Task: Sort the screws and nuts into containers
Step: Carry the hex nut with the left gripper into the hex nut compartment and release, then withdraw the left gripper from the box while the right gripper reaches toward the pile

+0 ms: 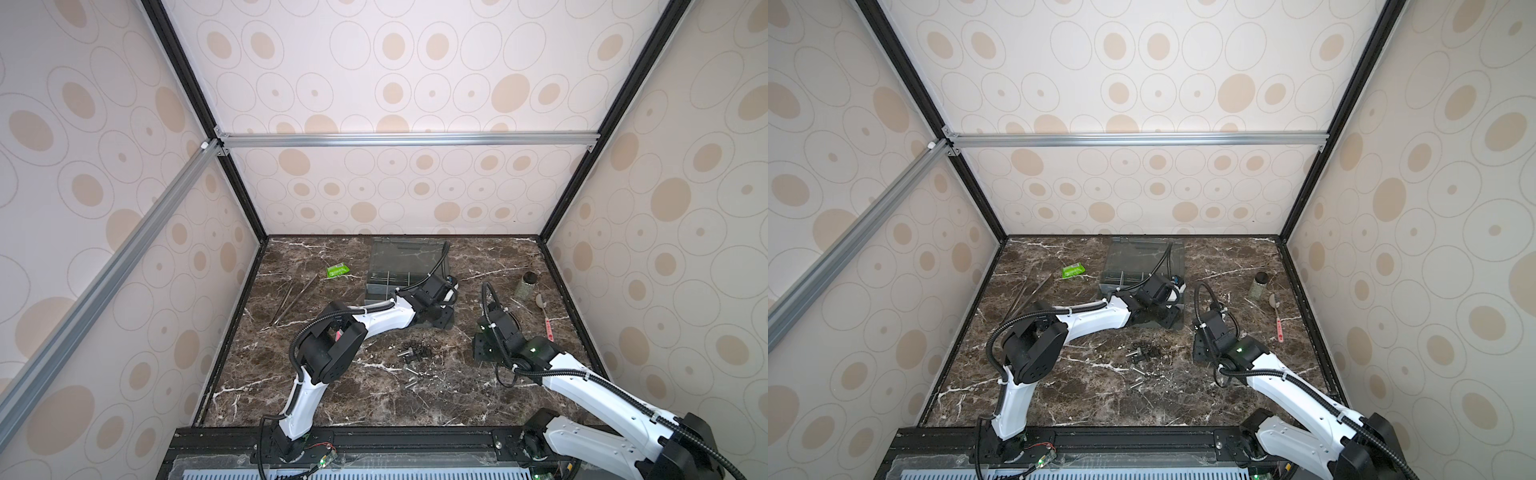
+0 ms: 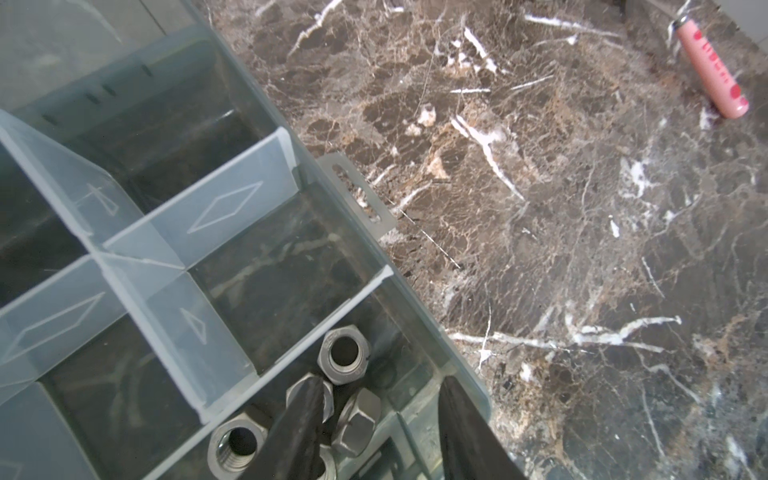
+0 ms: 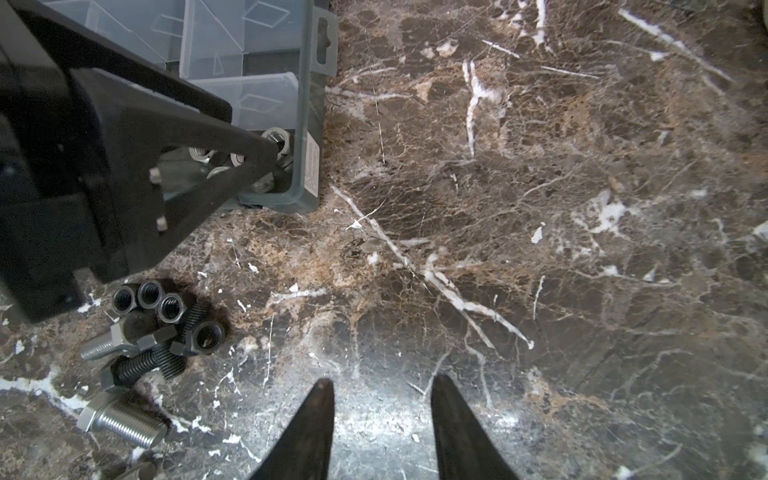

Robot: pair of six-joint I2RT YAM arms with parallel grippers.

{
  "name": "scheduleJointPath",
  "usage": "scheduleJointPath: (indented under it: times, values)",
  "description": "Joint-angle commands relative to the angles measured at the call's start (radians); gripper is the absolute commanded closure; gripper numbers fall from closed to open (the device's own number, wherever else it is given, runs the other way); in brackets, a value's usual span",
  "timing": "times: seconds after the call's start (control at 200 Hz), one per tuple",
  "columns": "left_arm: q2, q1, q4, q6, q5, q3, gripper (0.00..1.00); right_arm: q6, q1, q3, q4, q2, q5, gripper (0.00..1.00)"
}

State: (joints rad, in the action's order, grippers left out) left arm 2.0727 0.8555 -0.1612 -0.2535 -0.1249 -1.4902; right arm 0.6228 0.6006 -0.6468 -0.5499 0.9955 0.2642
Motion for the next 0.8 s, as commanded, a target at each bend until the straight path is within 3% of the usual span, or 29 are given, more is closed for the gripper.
scheduleJointPath:
  times: [0.0, 0.205, 0.795]
  values:
    - [-0.093, -0.009, 0.048, -0.034, 0.017, 0.036, 0.54, -0.004, -0.005, 0.009, -0.014, -0.026, 0.021, 0.58]
    - [-0.211, -0.042, 0.112, -0.086, 0.029, 0.139, 0.54, -0.01, -0.005, 0.012, -0.013, -0.032, 0.017, 0.58]
    - [-0.615, -0.088, 0.216, -0.16, 0.196, 0.487, 0.53, -0.038, -0.005, -0.018, 0.001, 0.028, -0.07, 0.58]
